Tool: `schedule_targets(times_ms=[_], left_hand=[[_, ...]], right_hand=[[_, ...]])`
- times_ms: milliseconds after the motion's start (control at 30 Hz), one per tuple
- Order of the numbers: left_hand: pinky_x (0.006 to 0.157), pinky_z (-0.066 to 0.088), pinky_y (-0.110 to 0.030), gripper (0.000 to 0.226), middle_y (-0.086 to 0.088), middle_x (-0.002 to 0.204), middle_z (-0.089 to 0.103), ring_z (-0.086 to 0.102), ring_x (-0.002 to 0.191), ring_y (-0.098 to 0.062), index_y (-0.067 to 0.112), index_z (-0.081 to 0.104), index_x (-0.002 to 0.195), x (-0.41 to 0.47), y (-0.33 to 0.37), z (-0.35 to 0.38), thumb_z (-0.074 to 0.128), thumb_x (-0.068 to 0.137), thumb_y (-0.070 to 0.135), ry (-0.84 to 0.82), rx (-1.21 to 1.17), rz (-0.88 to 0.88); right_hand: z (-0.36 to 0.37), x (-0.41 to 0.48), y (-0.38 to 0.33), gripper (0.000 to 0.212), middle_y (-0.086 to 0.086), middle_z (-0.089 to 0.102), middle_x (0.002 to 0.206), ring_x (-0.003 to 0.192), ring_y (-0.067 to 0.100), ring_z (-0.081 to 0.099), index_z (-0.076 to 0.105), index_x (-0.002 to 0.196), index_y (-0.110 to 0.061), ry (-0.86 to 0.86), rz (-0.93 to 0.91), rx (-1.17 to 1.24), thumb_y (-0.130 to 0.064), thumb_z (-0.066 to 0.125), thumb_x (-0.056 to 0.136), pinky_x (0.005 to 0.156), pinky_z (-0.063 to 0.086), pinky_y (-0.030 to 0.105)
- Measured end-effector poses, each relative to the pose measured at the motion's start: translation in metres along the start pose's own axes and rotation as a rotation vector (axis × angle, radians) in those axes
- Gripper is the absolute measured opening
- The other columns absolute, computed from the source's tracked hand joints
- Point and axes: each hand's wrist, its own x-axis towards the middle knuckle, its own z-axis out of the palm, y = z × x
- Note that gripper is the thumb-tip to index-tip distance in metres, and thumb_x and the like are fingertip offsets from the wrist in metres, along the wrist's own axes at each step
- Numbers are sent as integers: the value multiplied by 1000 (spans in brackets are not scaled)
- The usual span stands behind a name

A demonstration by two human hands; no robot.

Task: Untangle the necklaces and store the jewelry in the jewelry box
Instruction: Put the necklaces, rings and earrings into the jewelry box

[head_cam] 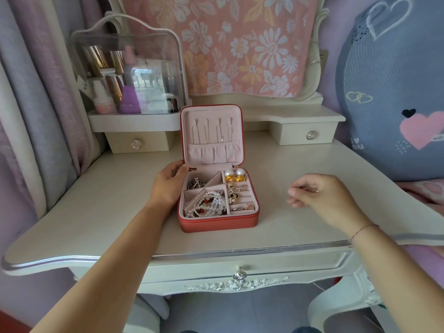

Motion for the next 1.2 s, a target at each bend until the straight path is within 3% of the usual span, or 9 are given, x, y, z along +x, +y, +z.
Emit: schedule_targets(times_ms=[67, 133, 333, 533, 900, 1067, 1200], left_hand=[[98, 51, -44, 18, 2, 101, 74, 68, 99, -18, 22, 72, 104, -1, 1, 0, 55, 96, 25, 2, -9, -11], [98, 51, -44, 17, 1, 101, 74, 68, 99, -18, 24, 72, 103, -2, 2, 0, 56, 96, 25, 0, -21, -14], [98, 50, -46, 16, 2, 101, 74, 68, 100, -19, 26, 71, 100, 0, 1, 0, 56, 95, 27, 2, -25, -28], [97, 50, -47, 17, 1, 99, 74, 68, 100, -21, 24, 72, 100, 0, 0, -1, 56, 95, 26, -3, -31, -15], [95, 52, -43, 18, 4, 92, 75, 69, 89, -15, 26, 70, 95, -3, 2, 1, 54, 98, 20, -7, -68, -12], [97, 51, -43, 18, 2, 98, 74, 69, 97, -18, 20, 70, 105, -3, 2, 1, 55, 97, 22, -4, -56, -20], [97, 51, -44, 16, 4, 98, 74, 69, 97, -17, 23, 71, 103, -2, 1, 0, 56, 96, 24, 0, -55, -21]], right_hand=[[20, -3, -16, 15, 4, 71, 66, 62, 15, 67, 69, 74, -13, -55, -27, 58, -1, 68, 84, 61, 52, 21], [40, -4, -29, 9, 0, 71, 73, 64, 1, 62, 73, 77, -16, -80, -29, 84, -8, 72, 82, 64, 47, 11], [74, -1, -37, 7, -8, 71, 76, 64, -9, 61, 71, 80, -18, -168, 135, 245, -12, 74, 81, 61, 40, 0], [76, 1, -37, 11, -5, 71, 75, 69, -1, 60, 71, 73, -21, -115, 172, 191, -16, 74, 82, 57, 40, 1], [80, 4, -35, 11, 1, 69, 79, 76, 16, 57, 69, 70, -16, -35, 155, 88, -12, 75, 79, 70, 42, 28], [79, 0, -30, 10, -10, 49, 56, 58, 9, 42, 71, 73, -19, -28, 78, 57, -16, 73, 82, 58, 33, 22], [72, -3, -28, 6, -22, 50, 48, 52, -1, 43, 75, 83, -18, -60, 16, 12, -23, 72, 84, 54, 33, 11]])
